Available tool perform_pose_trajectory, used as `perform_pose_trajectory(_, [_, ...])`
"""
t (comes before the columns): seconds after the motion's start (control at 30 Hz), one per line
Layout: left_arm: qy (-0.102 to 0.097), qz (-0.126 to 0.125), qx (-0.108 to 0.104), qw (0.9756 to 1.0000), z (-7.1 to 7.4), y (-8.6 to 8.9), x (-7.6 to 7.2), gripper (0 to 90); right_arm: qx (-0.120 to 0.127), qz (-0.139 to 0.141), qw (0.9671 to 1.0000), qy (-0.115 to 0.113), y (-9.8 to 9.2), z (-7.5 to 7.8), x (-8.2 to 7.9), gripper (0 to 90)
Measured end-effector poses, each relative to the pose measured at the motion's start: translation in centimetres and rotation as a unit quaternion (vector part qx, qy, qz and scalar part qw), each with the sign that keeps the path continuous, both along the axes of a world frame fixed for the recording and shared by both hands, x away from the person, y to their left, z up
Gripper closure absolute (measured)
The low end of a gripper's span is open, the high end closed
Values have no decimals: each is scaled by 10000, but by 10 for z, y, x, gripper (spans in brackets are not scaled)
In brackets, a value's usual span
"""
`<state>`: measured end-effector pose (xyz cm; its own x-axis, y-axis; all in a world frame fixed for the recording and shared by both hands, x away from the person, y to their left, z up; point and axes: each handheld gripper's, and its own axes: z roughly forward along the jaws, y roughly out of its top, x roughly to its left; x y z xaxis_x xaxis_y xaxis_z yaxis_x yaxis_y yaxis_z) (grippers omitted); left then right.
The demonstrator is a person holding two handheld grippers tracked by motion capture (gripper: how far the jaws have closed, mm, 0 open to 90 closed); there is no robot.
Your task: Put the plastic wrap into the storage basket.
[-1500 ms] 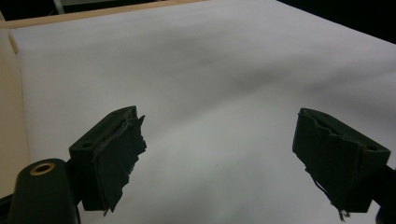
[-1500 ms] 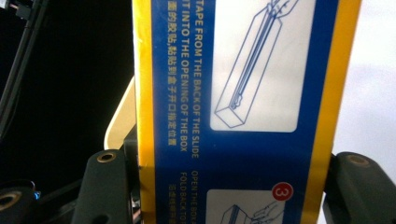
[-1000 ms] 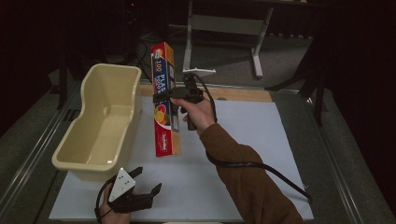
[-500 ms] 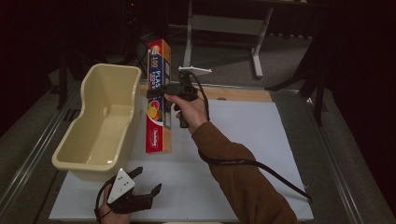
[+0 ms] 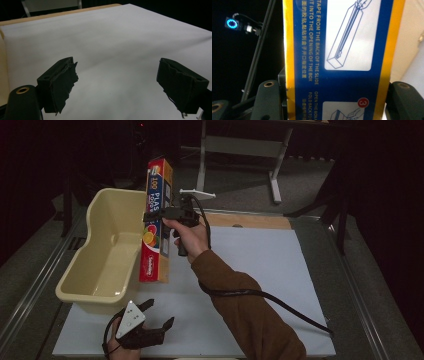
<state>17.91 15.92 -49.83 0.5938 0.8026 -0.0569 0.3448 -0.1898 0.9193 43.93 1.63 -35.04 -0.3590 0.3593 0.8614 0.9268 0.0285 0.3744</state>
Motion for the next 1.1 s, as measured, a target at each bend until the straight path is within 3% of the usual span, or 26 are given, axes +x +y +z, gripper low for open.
perform_pose_trajectory(0.4, [-70,-15,-99,9999,1,2,0,155,127,-38,9999,98,30,-4,-4,394])
perform_pose_trajectory(0.63, [-104,-103,-116,9998,1,0,0,155,273,-201,9987,375,46,-14,-7,393])
perform_pose_trajectory(0.97, [-98,-104,-130,9998,1,-1,1,155,252,-228,9985,423,64,-24,-10,393])
perform_pose_trajectory(1.1, [-106,-88,-131,9998,1,0,1,155,167,-272,9989,333,67,-28,-12,393])
